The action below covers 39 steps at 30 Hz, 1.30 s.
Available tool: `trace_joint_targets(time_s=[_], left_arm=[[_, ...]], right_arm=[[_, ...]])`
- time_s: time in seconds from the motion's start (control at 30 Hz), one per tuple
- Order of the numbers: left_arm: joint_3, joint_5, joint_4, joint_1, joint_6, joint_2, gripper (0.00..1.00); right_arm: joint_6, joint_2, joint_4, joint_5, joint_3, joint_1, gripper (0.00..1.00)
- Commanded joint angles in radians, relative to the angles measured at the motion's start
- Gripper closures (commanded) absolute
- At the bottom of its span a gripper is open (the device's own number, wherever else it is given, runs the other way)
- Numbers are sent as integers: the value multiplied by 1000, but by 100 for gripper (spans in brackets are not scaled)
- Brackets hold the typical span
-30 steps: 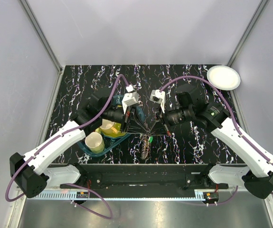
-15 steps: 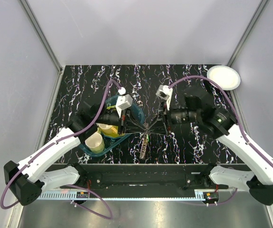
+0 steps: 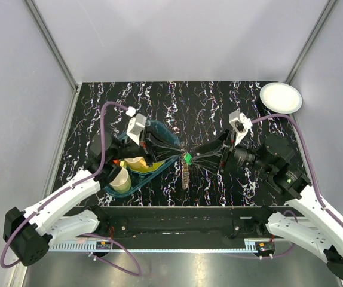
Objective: Remove the keys from the keyring
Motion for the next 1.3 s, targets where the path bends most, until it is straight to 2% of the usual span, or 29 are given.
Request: trace_joint_targets(time_s=[0.0,0.07,0.27,0.4,0.7,0.97,1.2,1.27], left_arm=[[-77,-111,448,18,-181,-21,100],[-88,-134,531,29,-213,-6,100],[-127,-202,597,32,-212,3,100],[-149,-248,596,32,-184,-4,100],[-204,-325,623,32,-117,-26,100],[-203,-326,574,32,-63,-30,100],[-187,-305,504,32,-35,-49,100],[-190,-300,504,32,-35,-50,100]], right_arm=[[81,10,197,30,-12,0,44],[87,13,206,43,-4,0,44],[75,42,152,136,58,0,47],[32,94,59,199,121,2,49],[-17,148,14,239,224,28,52],[-88,215,-44,302,292,114,54],[-148,263,-128,492,319,180,58],[-146,268,-136,504,316,183,60]])
